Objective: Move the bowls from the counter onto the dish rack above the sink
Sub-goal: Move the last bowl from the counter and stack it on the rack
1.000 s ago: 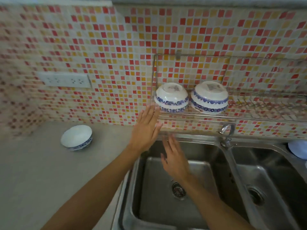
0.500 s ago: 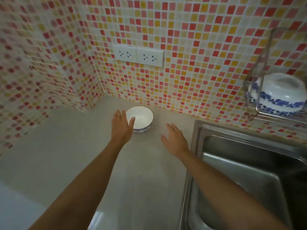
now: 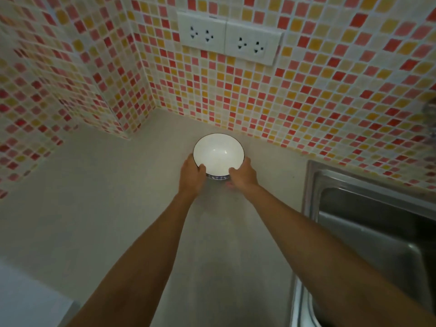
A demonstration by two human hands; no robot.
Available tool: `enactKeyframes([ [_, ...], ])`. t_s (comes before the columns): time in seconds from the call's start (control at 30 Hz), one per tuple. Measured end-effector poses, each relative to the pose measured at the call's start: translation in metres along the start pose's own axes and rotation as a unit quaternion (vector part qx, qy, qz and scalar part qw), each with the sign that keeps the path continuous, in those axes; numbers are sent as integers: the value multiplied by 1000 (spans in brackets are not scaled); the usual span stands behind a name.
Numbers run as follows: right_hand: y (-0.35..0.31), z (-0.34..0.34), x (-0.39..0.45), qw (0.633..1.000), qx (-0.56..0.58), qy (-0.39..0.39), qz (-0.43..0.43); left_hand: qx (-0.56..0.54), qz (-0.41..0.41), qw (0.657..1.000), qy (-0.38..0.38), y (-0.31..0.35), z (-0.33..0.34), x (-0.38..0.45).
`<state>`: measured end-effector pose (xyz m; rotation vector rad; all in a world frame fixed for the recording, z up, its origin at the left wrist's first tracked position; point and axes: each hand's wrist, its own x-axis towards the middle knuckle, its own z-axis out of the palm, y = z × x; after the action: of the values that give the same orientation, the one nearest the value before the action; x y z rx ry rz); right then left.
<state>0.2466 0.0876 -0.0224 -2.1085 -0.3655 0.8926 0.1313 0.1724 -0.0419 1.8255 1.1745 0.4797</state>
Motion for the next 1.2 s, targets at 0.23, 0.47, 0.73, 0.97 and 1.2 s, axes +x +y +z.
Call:
enactKeyframes([
  [0.23,18,-26,-26,987,144,30,59,-72,-6,997,-35,24,4,-23],
  [0.47,53,-85,-78,989,141,32,-33,-300,-157,928,-152,64,21,-58],
  [0.73,94,-170,-156,982,167,35,-86,-324,-114,926,-154,120,60,-140],
  [0.97,102,-321,-217,920,-39,262,-290,-382,-19,907,-178,210,88,-215],
  [1.2,131,-440,-205,814,-239,399,-348,-407,63,898,-152,287,119,-268],
])
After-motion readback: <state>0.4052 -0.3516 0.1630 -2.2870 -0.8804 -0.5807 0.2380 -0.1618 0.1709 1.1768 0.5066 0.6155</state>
